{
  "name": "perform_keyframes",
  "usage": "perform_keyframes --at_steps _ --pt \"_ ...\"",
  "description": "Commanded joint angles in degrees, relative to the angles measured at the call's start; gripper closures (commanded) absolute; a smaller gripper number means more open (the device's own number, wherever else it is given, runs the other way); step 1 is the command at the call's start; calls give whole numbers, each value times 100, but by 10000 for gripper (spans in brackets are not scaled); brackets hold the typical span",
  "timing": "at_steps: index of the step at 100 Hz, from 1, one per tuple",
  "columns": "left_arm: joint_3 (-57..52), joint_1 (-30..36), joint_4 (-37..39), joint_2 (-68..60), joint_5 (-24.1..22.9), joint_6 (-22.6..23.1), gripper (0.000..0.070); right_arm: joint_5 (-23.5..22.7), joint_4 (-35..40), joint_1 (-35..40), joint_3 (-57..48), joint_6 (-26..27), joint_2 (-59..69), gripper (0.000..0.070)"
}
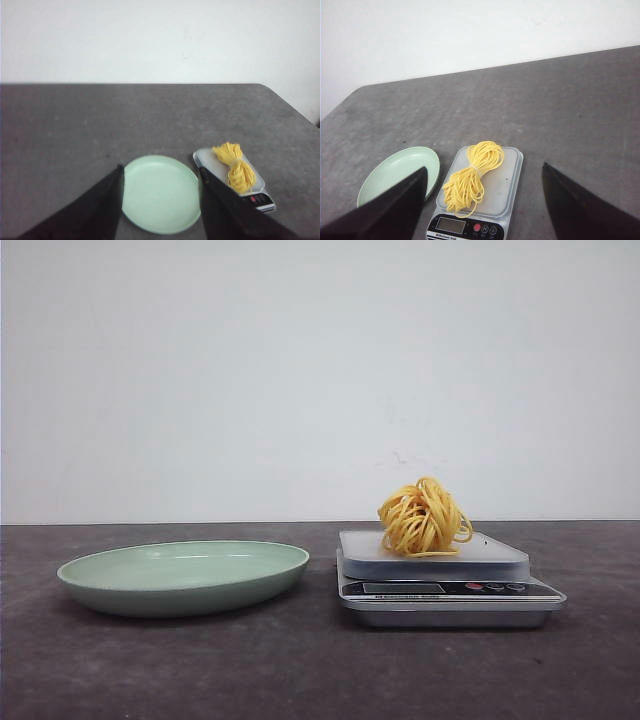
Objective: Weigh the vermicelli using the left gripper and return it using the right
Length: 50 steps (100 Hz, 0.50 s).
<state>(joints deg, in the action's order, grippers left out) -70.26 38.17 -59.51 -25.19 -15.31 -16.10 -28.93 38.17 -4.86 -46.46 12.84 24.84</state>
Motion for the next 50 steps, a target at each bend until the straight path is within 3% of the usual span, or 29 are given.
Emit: perform_keyframes --at_steps 1,29,50 --pt "212 39 22 304 -79 -339 429 -20 -44 37 -92 -94 17 246" --pt "1902 35 33 1539 -90 -1043 430 22 -304 350 -92 98 232 246" --pt "2173 37 120 1589 -136 -964 430 72 -417 883 -424 358 1379 246"
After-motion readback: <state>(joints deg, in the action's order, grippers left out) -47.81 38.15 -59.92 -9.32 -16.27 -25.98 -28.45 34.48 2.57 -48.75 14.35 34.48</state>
